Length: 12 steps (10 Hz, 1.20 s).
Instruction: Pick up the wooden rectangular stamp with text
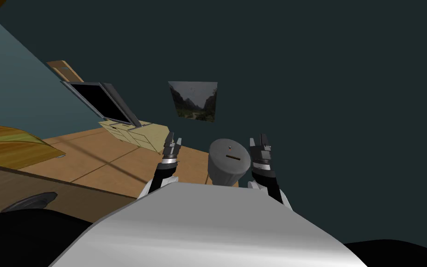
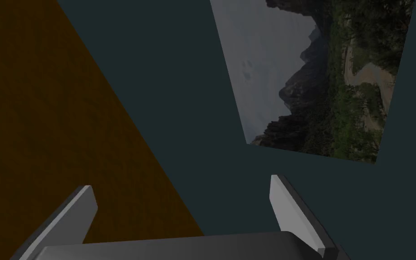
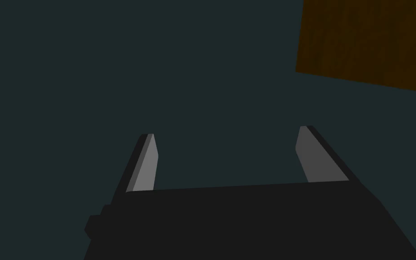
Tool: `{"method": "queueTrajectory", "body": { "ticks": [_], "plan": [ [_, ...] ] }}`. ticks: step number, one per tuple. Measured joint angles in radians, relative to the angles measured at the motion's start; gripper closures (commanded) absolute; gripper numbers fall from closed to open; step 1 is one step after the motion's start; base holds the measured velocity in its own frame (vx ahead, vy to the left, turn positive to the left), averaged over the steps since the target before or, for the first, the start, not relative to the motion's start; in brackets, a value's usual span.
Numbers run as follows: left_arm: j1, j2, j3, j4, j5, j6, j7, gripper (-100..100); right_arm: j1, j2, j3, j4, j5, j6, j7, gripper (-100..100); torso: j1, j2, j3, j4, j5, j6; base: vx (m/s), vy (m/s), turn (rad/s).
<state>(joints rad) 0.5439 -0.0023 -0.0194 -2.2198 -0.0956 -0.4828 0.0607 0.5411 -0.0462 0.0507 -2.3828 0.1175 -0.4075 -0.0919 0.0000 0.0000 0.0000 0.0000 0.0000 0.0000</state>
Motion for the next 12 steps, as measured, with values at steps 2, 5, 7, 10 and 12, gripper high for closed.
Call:
{"method": "queueTrajectory", "body": {
  "ticks": [2, 5, 7, 10, 12],
  "plan": [
    [0.0, 0.0, 0.0, 0.0, 0.0, 0.0, 0.0, 0, 0.003, -0.035, -0.011, 0.016, 0.025, -0.003, -0.001, -100, 0.001, 0.003, 0.002, 0.001, 0.0, 0.0, -0.061, 0.02, 0.122],
    [0.0, 0.0, 0.0, 0.0, 0.0, 0.0, 0.0, 0, 0.01, -0.099, -0.031, 0.054, 0.078, -0.008, -0.003, -100, 0.001, 0.004, 0.003, 0.001, 0.0, 0.0, -0.065, 0.021, 0.16],
    [0.0, 0.0, 0.0, 0.0, 0.0, 0.0, 0.0, 0, 0.013, -0.151, -0.049, 0.098, 0.125, -0.017, -0.004, -100, 0.001, 0.005, 0.003, 0.001, 0.0, 0.0, -0.072, 0.033, 0.231],
    [0.0, 0.0, 0.0, 0.0, 0.0, 0.0, 0.0, 0, 0.02, -0.228, -0.077, 0.157, 0.194, -0.029, -0.01, -100, 0.0, 0.004, 0.002, 0.001, 0.0, 0.0, -0.052, 0.018, 0.155],
    [0.0, 0.0, 0.0, 0.0, 0.0, 0.0, 0.0, 0, 0.015, -0.279, -0.094, 0.212, 0.246, -0.038, -0.011, -100, 0.001, 0.003, 0.002, 0.001, 0.0, 0.0, -0.063, 0.036, 0.301]
  ]
}}
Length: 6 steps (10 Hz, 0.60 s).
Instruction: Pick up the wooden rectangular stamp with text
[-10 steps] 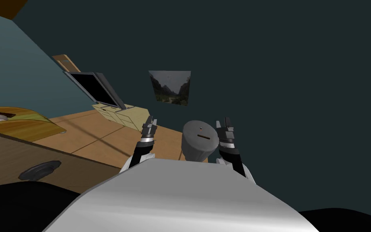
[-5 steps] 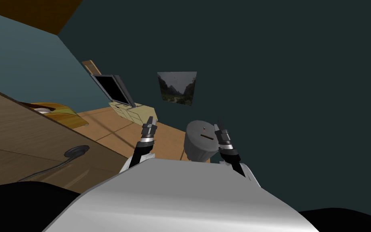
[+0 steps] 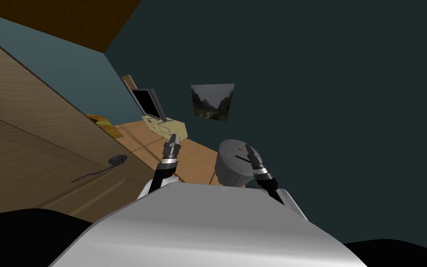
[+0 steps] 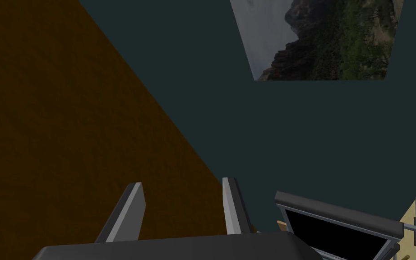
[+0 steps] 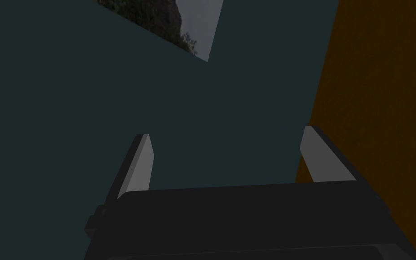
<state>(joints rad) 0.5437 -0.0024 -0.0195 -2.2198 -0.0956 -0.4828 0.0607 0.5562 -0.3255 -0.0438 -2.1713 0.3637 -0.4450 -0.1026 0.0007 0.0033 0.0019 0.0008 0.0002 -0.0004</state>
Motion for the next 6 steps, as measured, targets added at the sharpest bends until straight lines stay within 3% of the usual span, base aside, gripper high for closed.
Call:
{"method": "queueTrajectory", "body": {
  "ticks": [1, 6],
  "plan": [
    [0.0, 0.0, 0.0, 0.0, 0.0, 0.0, 0.0, 0, 0.018, -0.03, -0.013, 0.02, 0.028, -0.009, -0.003, -100, 0.0, 0.001, 0.001, 0.0, 0.0, 0.0, -0.054, 0.02, 0.117],
    [0.0, 0.0, 0.0, 0.0, 0.0, 0.0, 0.0, 0, 0.009, -0.126, -0.037, 0.148, 0.15, -0.033, -0.006, -100, 0.0, 0.0, 0.0, 0.0, 0.0, 0.0, -0.041, 0.027, 0.205]
  ]
}}
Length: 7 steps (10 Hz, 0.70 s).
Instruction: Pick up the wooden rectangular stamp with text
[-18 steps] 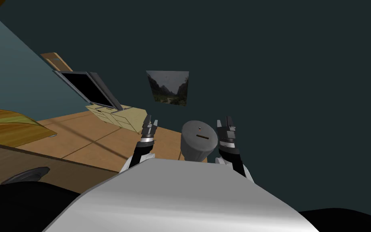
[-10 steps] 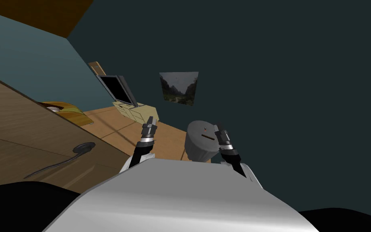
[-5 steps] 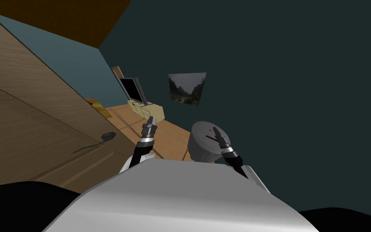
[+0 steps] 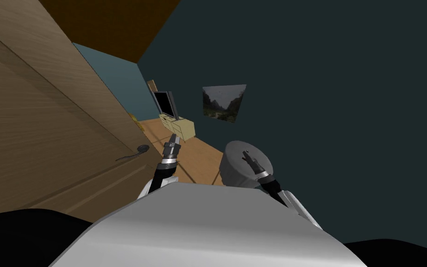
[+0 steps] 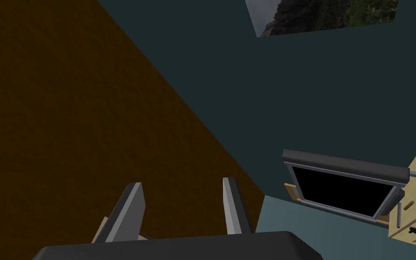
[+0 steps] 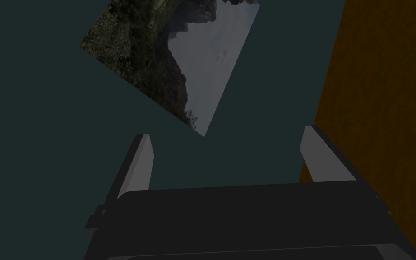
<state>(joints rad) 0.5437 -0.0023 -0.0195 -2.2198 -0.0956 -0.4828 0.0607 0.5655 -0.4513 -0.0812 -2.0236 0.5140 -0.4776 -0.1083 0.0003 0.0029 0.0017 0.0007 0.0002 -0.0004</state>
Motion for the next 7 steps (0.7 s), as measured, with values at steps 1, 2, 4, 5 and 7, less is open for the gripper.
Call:
{"method": "queueTrajectory", "body": {
  "ticks": [1, 2, 4, 5, 7],
  "plan": [
    [0.0, 0.0, 0.0, 0.0, 0.0, 0.0, 0.0, 0, 0.002, -0.013, -0.003, 0.019, 0.022, -0.001, -0.001, -100, 0.0, 0.0, 0.0, 0.0, 0.0, 0.001, -0.023, 0.029, 0.179],
    [0.0, 0.0, 0.0, 0.0, 0.0, 0.0, 0.0, 0, 0.019, -0.035, -0.013, 0.034, 0.05, -0.009, -0.004, -100, 0.0, -0.001, 0.0, 0.0, 0.0, 0.001, -0.016, 0.02, 0.124],
    [0.0, 0.0, 0.0, 0.0, 0.0, 0.0, 0.0, 0, 0.014, -0.066, -0.013, 0.077, 0.099, -0.014, -0.006, -100, -0.001, -0.002, -0.001, 0.0, 0.0, 0.0, -0.013, 0.016, 0.196],
    [0.0, 0.0, 0.0, 0.0, 0.0, 0.0, 0.0, 0, 0.004, -0.074, -0.017, 0.118, 0.117, -0.026, -0.004, -100, -0.001, -0.002, -0.001, 0.0, 0.0, 0.001, -0.009, 0.014, 0.268],
    [0.0, 0.0, 0.0, 0.0, 0.0, 0.0, 0.0, 0, 0.019, -0.099, -0.019, 0.157, 0.168, -0.036, -0.002, -100, -0.002, -0.002, -0.001, 0.0, 0.0, 0.001, -0.002, 0.006, 0.186]
  ]
}}
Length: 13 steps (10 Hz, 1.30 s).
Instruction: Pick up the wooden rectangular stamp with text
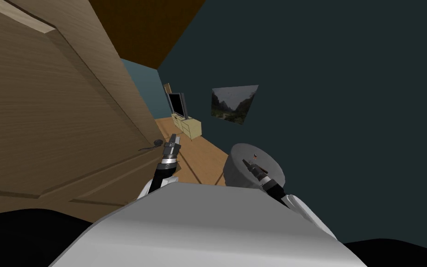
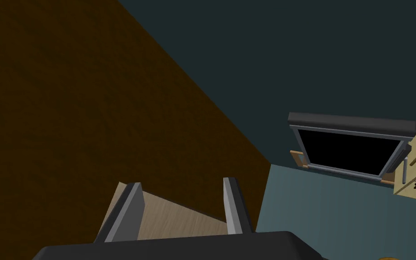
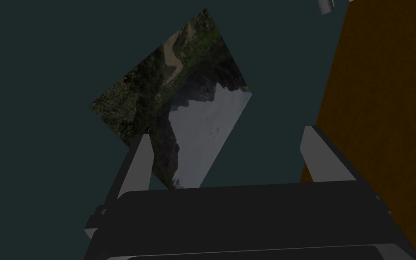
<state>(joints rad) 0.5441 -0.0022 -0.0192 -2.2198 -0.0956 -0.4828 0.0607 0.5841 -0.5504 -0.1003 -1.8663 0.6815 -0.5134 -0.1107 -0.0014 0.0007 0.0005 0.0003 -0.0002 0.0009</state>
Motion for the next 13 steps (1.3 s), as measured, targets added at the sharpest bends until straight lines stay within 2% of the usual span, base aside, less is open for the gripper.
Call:
{"method": "queueTrajectory", "body": {
  "ticks": [4, 5, 7, 8, 10, 12, 13],
  "plan": [
    [0.0, 0.0, 0.0, 0.0, 0.0, 0.0, 0.0, 0, 0.023, -0.063, -0.018, 0.083, 0.094, -0.031, -0.009, -100, -0.001, -0.001, -0.001, 0.0, 0.0, 0.0, 0.006, -0.003, 0.123],
    [0.0, 0.0, 0.0, 0.0, 0.0, 0.0, 0.0, 0, 0.016, -0.062, -0.017, 0.106, 0.103, -0.035, -0.006, -100, -0.001, -0.001, 0.0, 0.0, 0.0, 0.0, 0.009, 0.003, 0.237],
    [0.0, 0.0, 0.0, 0.0, 0.0, 0.0, 0.0, 0, 0.012, -0.093, -0.02, 0.159, 0.147, -0.051, -0.01, -100, -0.001, -0.001, -0.001, 0.0, 0.0, 0.0, 0.016, -0.01, 0.207],
    [0.0, 0.0, 0.0, 0.0, 0.0, 0.0, 0.0, 0, 0.016, -0.105, -0.027, 0.198, 0.172, -0.068, -0.005, -100, -0.001, -0.002, -0.001, 0.0, 0.0, 0.0, 0.019, -0.017, 0.141],
    [0.0, 0.0, 0.0, 0.0, 0.0, 0.0, 0.0, 0, 0.031, -0.13, -0.021, 0.224, 0.228, -0.068, -0.011, -100, -0.002, -0.002, -0.001, 0.0, 0.0, -0.001, 0.024, -0.023, 0.192],
    [0.0, 0.0, 0.0, 0.0, 0.0, 0.0, 0.0, 0, 0.015, -0.158, -0.026, 0.3, 0.278, -0.091, -0.011, -100, -0.002, -0.003, -0.002, -0.001, -0.001, -0.001, 0.026, -0.026, 0.213],
    [0.0, 0.0, 0.0, 0.0, 0.0, 0.0, 0.0, 0, 0.028, -0.171, -0.027, 0.311, 0.302, -0.091, -0.018, -100, -0.002, -0.002, -0.001, -0.001, 0.0, 0.001, 0.009, -0.014, -0.028]
  ]
}}
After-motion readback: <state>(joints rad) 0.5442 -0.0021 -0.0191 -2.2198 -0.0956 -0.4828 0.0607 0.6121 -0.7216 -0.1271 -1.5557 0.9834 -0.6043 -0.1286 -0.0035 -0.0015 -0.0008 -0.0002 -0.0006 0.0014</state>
